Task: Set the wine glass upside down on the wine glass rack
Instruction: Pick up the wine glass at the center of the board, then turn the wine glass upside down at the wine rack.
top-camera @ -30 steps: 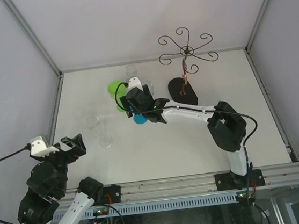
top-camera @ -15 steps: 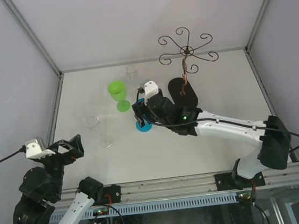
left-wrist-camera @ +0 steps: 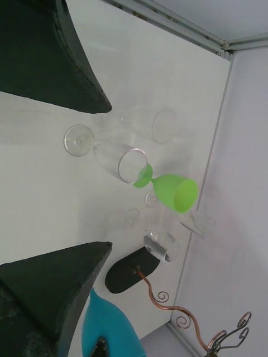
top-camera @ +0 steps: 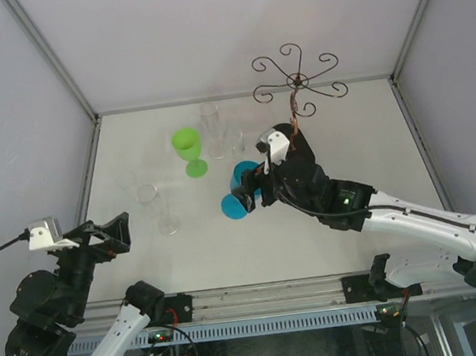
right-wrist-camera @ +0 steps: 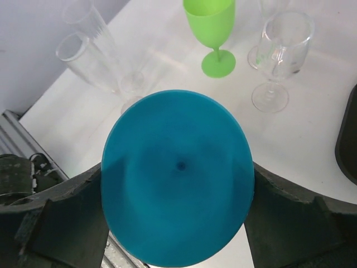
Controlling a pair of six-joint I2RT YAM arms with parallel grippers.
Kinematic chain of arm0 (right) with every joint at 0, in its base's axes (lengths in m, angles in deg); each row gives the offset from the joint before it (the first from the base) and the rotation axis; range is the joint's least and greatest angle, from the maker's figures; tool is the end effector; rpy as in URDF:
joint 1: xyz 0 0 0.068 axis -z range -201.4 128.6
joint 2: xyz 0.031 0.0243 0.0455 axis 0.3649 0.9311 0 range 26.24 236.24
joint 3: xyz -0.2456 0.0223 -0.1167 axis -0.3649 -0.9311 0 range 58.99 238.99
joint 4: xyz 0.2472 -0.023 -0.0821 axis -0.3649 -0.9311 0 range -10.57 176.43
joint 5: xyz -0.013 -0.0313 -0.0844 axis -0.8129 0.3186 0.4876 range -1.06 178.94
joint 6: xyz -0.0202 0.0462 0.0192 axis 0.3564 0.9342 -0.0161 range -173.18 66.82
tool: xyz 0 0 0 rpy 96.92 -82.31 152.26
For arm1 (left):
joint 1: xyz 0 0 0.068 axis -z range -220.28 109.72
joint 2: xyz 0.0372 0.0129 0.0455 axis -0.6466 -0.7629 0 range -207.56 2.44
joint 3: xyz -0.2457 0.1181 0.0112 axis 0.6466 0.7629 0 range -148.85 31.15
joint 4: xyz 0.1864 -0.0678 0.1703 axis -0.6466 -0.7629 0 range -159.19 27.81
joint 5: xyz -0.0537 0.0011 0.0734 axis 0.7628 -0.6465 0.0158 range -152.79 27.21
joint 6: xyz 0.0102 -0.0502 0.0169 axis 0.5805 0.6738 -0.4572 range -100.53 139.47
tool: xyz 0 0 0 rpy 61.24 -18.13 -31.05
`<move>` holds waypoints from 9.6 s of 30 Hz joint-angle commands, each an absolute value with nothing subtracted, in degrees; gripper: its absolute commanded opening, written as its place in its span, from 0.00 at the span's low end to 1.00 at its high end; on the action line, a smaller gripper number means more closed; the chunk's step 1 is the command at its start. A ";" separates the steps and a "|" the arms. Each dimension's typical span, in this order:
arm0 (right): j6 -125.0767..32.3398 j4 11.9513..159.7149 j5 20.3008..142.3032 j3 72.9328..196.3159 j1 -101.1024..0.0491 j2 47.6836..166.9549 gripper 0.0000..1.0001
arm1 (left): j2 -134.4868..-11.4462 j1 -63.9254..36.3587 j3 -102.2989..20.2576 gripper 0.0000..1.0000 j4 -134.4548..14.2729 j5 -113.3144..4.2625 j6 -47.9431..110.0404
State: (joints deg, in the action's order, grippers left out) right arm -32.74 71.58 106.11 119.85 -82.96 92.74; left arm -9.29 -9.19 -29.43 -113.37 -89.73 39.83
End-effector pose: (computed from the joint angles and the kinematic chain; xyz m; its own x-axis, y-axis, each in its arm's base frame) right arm 0.1358 0.2287 0.3535 -0.4037 -0.0447 -0.9138 -0.6056 0.7617 0.2303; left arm -0.0060 0.0225 0.3868 -0.0580 -0.3274 -0.9431 0.0561 0.9422 -0.3305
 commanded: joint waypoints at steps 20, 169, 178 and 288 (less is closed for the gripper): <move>-27.85 73.98 109.53 112.34 -83.41 72.99 0.78 | -30.43 12.36 -28.95 0.89 -96.42 -85.20 46.37; -30.70 68.48 68.54 117.83 -74.71 87.29 0.32 | -50.47 40.93 -32.65 0.00 -88.60 -99.37 4.44; -30.86 71.55 69.74 115.44 -76.62 86.88 0.32 | -50.18 41.10 -32.37 0.00 -88.88 -100.67 4.42; -42.33 125.10 71.71 81.42 -29.96 60.15 0.00 | -42.83 12.89 -28.28 1.00 -93.25 -86.58 23.84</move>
